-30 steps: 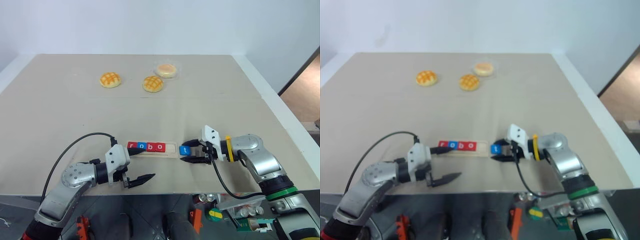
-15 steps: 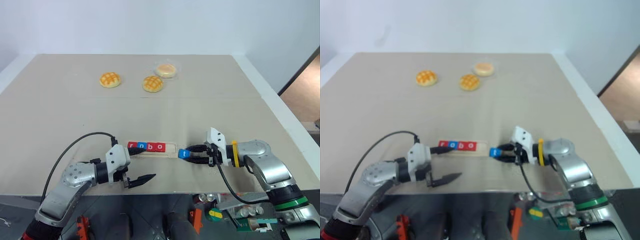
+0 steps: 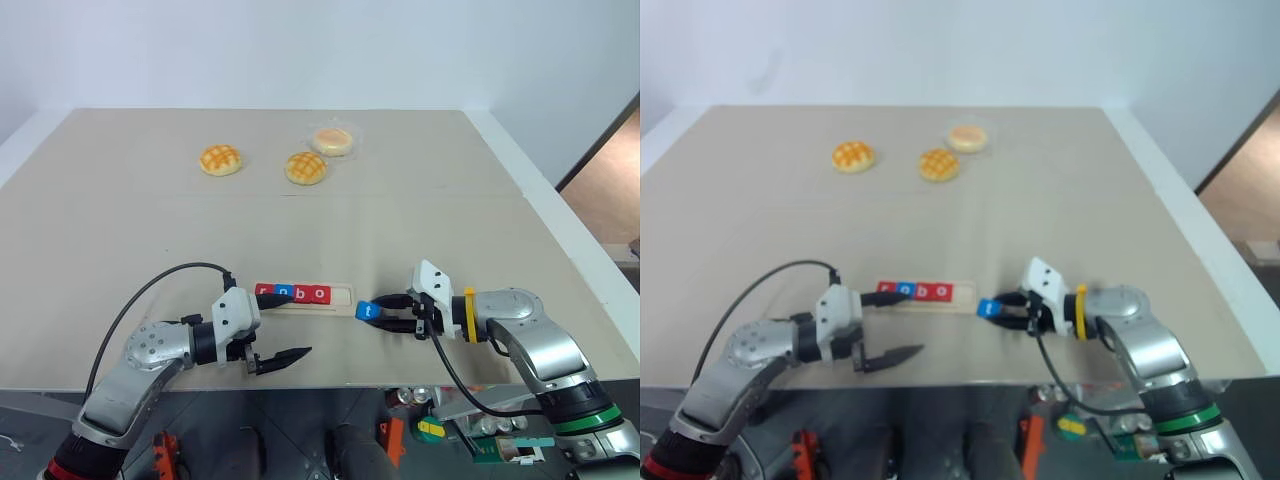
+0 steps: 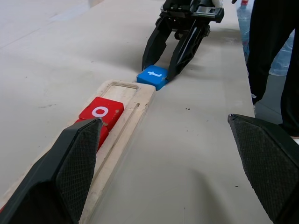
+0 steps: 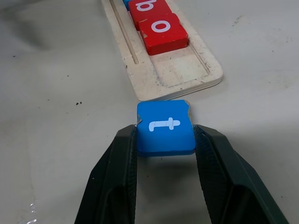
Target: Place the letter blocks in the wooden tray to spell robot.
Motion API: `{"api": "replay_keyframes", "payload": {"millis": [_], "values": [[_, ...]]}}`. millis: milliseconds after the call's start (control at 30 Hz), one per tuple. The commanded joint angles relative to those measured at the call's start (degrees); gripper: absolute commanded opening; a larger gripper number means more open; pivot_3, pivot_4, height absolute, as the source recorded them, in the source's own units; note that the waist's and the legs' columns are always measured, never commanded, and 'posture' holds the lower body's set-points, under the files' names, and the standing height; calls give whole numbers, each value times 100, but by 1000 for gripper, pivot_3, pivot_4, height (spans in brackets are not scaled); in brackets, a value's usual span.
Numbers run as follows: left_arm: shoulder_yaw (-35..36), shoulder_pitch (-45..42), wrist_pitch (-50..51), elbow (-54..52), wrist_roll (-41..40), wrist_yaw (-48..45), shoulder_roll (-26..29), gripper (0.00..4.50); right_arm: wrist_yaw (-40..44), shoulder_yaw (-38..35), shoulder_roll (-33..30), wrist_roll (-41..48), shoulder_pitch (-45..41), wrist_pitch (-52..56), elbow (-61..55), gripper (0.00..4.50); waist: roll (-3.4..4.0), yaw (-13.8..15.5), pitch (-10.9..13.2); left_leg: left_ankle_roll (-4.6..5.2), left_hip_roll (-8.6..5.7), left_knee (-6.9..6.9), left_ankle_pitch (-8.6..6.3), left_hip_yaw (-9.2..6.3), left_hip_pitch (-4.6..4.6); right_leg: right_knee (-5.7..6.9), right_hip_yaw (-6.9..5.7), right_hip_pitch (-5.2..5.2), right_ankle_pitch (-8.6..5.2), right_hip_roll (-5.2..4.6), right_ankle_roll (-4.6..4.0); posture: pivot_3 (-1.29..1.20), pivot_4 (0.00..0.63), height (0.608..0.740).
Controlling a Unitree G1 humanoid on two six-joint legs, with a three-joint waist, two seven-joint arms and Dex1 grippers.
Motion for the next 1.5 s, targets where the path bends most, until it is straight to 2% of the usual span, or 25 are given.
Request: {"api": "replay_keyframes", "payload": {"millis": [33,300,600,1500], "values": [[95,-35,-103,-53,-3,84,-36,4500,-118,-396,-130,187,-103,183,-315,1249,0,1,0,0,0,0,0,0,0,0,0,0,0,0,0,0,150,740],[248,-48,97,-18,-44,471,-151,4500,-2,-356,-197,349,-561,558,-553,1249,0,-1,0,0,0,0,0,0,0,0,1,-1,1,1,1,0,150,740],[240,-97,305,-61,-8,807,-217,4500,245,518,331,-97,-1513,342,209,1249,0,6,0,0,3,0,0,-4,-2,0,-1,-2,3,6,-2,0,150,740],[202,35,467,-384,-46,1011,-176,4500,787,806,507,-564,-1698,-317,1174,1249,0,33,0,-1,-3,1,0,-6,-7,0,-5,-3,2,-3,1,0,150,740]]}}
